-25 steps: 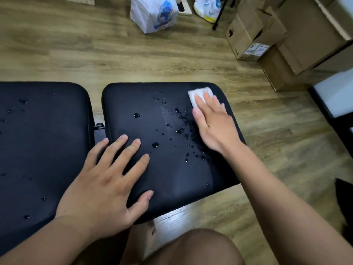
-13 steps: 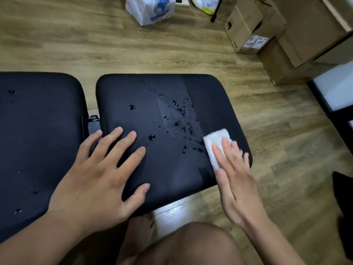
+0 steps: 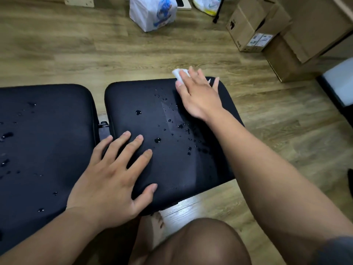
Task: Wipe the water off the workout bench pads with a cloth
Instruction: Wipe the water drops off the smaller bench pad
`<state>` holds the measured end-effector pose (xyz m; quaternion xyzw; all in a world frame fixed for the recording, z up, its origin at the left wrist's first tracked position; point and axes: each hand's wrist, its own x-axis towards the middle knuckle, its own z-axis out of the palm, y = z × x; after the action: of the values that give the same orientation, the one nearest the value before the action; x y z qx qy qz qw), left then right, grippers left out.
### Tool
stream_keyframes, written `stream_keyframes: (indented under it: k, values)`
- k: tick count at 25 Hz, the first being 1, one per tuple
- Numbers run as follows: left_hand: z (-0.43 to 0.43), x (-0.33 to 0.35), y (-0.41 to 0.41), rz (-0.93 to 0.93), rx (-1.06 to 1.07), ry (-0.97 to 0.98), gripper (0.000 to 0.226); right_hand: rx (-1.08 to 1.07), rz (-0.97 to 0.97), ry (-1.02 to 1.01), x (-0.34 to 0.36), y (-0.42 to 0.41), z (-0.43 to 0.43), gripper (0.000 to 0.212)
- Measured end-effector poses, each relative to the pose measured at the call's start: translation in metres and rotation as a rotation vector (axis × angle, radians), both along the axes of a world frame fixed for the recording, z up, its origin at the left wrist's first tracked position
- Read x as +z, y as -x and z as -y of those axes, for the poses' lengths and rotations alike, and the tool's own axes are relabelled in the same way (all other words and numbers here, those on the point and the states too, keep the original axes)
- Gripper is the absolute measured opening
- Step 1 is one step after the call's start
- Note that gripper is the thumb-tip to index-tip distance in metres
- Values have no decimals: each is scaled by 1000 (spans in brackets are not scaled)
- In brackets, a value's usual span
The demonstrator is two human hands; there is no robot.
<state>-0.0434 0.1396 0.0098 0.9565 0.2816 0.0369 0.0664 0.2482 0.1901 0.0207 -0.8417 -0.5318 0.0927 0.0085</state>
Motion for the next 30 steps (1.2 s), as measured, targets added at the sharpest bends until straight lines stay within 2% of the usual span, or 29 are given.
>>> stream_keyframes:
  k: [4,7,9,12,18,20,23,27,30]
  values:
    - [1,2,1,9,6,-10,71,13,5,-46,1,26,85,56]
    - [2,0,0,29,8,-10,70,3,-18,-21,6,64,190,60]
    - [2,-2,1,44,15,-11,70,2,-47,23,9,75,229,60]
    - [2,-2,1,49,13,-7,69,30,-7,54,11,66,206,62]
    - [0,0,1,18,9,-6,70,11,19,3,1,26,31,59]
    - [0,1,0,0,4,-7,70,1,-3,21,0,21,4,58]
    - [-1,2,0,-13,5,-7,69,-6,-19,-11,-1,30,29,58]
    - [1,2,1,-5,8,-15,68,31,27,-17,3,78,154,62]
    - [1,1,2,9,13,-17,68,43,-5,61,6,102,226,59]
